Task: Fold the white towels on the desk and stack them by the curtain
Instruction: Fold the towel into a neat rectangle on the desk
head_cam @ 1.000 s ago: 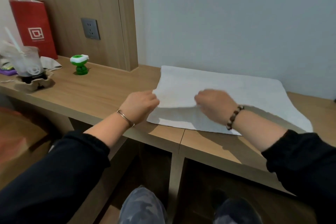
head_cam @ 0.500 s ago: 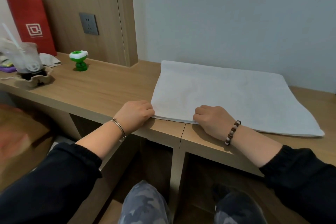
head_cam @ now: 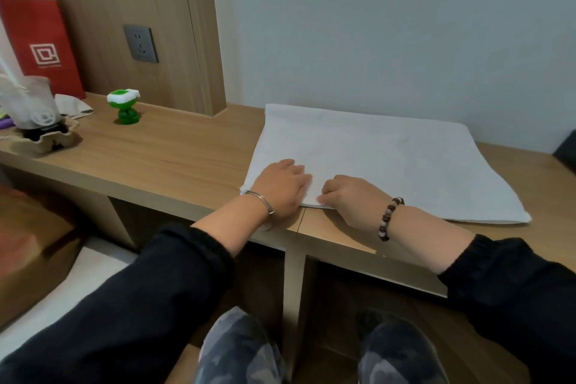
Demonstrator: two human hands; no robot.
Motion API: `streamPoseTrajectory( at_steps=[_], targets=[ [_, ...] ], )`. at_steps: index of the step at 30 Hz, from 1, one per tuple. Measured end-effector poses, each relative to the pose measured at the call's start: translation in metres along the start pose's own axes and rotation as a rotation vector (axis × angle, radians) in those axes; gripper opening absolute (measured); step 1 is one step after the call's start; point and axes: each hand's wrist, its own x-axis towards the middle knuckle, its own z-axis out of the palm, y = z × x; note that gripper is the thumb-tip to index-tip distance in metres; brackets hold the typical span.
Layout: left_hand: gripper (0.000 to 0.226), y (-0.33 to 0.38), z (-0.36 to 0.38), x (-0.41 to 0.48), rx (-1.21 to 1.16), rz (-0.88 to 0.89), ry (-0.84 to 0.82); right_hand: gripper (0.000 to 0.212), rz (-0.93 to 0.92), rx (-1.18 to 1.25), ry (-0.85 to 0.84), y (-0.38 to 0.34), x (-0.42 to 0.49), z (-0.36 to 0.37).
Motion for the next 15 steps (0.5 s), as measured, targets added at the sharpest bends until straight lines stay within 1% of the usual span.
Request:
streamPoseTrajectory(
  at_steps=[3,5,8,10,12,13,15],
  targets=[
    [0.046,0.016,0.014,0.020,-0.097,-0.109,-0.180,0.028,0.085,0.209,0.068,0.005,-0.014,-0.001],
    [0.049,0.015,0.021,0.026,-0.111,-0.129,-0.233,0.027,0.130,0.232,0.072,0.013,-0.024,-0.002],
    [0.050,0.010,0.027,0.025,-0.105,-0.121,-0.225,0.024,0.221,0.164,0.035,0.031,-0.042,-0.003],
    [0.050,0.008,0.028,0.025,-0.110,-0.128,-0.220,0.021,0.229,0.053,0.034,0.040,-0.055,-0.005],
    [0.050,0.008,0.028,0.024,-0.107,-0.127,-0.220,0.011,0.153,-0.076,0.067,0.041,-0.065,-0.006],
    [0.050,0.008,0.028,0.023,-0.108,-0.126,-0.219,0.010,0.105,-0.109,0.099,0.040,-0.069,-0.006],
    [0.049,0.008,0.027,0.023,-0.106,-0.129,-0.217,0.020,0.029,-0.170,0.143,0.039,-0.073,-0.007]
  ],
)
